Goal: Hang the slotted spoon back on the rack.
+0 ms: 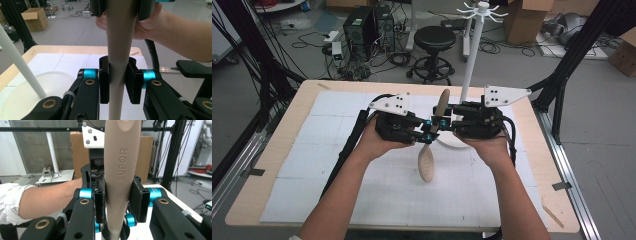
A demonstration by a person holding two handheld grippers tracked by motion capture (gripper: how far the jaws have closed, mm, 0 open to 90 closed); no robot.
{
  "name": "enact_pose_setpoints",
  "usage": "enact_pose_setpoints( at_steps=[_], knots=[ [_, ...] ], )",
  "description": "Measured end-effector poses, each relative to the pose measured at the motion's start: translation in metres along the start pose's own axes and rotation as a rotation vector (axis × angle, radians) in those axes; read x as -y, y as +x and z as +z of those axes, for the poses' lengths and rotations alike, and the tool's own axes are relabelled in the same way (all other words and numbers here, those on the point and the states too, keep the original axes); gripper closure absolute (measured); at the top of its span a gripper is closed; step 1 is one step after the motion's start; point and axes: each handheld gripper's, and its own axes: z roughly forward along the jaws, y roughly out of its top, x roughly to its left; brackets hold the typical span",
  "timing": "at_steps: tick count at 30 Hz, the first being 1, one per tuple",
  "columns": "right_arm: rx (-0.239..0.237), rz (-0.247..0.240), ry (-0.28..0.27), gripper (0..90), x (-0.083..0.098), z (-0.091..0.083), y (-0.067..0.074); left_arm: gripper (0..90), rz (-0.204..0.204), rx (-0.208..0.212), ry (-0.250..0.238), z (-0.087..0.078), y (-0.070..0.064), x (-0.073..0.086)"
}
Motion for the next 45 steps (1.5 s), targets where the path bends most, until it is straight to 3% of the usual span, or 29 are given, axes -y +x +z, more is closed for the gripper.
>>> enact_pose_setpoints(
  at_steps=[6, 13, 18, 19, 20, 26, 27, 37, 45],
  knots=[
    [0.025, -0.007, 0.005, 69.4, 0.000, 0.000, 0.000, 68.0, -0.050, -0.018, -0.028, -0.002, 0.003, 0.002],
    [0.054, -0.008, -0.008, 69.4, -0.003, -0.007, 0.000, 48.5, -0.057, -0.072, -0.002, -0.011, 0.004, 0.003],
    [0.078, -0.009, -0.017, 69.5, -0.008, -0.016, 0.001, 37.4, -0.085, -0.180, 0.004, -0.031, 0.004, 0.004],
    [0.083, -0.012, -0.018, 69.4, -0.009, -0.018, 0.000, 36.5, -0.085, -0.180, 0.004, -0.031, 0.004, 0.004],
    [0.089, -0.015, -0.018, 69.4, -0.011, -0.020, 0.001, 35.7, -0.091, -0.212, -0.008, -0.040, 0.003, 0.005],
    [0.111, -0.020, 0.001, 69.4, -0.017, -0.029, 0.001, 24.7, -0.105, -0.269, -0.013, -0.063, 0.004, 0.007],
    [0.113, -0.017, 0.006, 69.4, -0.017, -0.030, 0.001, 22.3, -0.113, -0.296, -0.012, -0.070, 0.004, 0.009],
    [0.159, -0.013, 0.024, 69.3, -0.020, -0.046, -0.004, 12.4, -0.148, -0.337, -0.039, -0.099, 0.003, 0.027],
    [0.202, -0.002, 0.046, 69.3, -0.023, -0.060, -0.016, 8.0, -0.172, -0.378, -0.062, -0.128, 0.001, 0.041]
  ],
)
